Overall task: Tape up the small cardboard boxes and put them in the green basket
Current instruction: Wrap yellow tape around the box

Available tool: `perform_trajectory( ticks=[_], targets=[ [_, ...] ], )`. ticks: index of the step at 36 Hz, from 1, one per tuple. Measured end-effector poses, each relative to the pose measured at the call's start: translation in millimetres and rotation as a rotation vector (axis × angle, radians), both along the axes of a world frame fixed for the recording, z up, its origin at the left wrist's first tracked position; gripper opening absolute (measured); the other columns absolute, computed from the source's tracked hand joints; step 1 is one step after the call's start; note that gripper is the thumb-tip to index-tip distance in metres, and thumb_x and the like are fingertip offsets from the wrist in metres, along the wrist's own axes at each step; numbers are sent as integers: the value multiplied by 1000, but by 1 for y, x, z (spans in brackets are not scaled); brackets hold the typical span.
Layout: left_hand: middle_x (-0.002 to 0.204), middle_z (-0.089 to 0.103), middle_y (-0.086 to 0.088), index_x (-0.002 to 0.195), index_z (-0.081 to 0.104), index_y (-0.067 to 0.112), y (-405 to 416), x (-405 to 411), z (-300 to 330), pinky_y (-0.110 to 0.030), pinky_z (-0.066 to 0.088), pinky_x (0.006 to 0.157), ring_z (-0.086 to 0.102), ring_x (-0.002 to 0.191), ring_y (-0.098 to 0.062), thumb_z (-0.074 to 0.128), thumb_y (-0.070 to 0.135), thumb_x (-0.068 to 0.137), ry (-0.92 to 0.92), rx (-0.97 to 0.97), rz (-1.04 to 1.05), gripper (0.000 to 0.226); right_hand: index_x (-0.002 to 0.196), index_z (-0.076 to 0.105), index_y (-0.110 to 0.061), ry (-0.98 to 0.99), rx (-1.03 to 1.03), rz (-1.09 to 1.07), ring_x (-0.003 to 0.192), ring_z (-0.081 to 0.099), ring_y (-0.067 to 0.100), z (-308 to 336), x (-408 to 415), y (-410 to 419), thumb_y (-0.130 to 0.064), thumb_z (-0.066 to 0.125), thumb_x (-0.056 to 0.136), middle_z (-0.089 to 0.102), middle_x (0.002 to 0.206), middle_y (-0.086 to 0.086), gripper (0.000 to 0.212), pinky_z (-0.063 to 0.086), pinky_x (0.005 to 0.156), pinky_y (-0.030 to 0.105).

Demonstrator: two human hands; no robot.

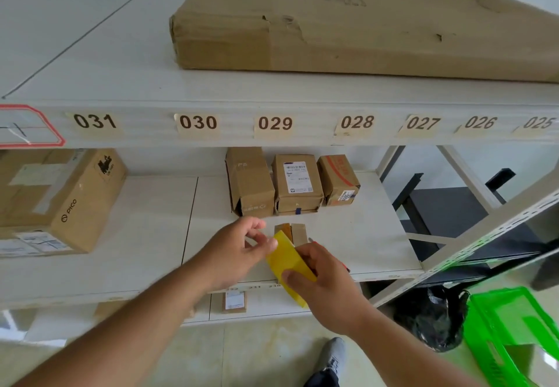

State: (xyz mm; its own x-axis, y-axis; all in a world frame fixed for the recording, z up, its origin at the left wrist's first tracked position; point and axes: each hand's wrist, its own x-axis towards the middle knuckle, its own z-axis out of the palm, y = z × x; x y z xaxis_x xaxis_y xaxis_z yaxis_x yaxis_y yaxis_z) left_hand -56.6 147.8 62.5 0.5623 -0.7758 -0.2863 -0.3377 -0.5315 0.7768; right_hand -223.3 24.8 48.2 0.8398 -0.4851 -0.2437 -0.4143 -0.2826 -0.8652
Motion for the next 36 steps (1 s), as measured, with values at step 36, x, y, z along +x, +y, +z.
perform_trajectory(
  ticks=[36],
  targets=[
    [76,75,3,85,72,24,-7,-32,12,-37,62,77,73,75,-14,68,15,94,46,-45,114,14,135,51,-45,205,-164,17,90,65,10,6,-5,-2,-60,49,92,69,111,-10,46,56,81,33]
  ],
)
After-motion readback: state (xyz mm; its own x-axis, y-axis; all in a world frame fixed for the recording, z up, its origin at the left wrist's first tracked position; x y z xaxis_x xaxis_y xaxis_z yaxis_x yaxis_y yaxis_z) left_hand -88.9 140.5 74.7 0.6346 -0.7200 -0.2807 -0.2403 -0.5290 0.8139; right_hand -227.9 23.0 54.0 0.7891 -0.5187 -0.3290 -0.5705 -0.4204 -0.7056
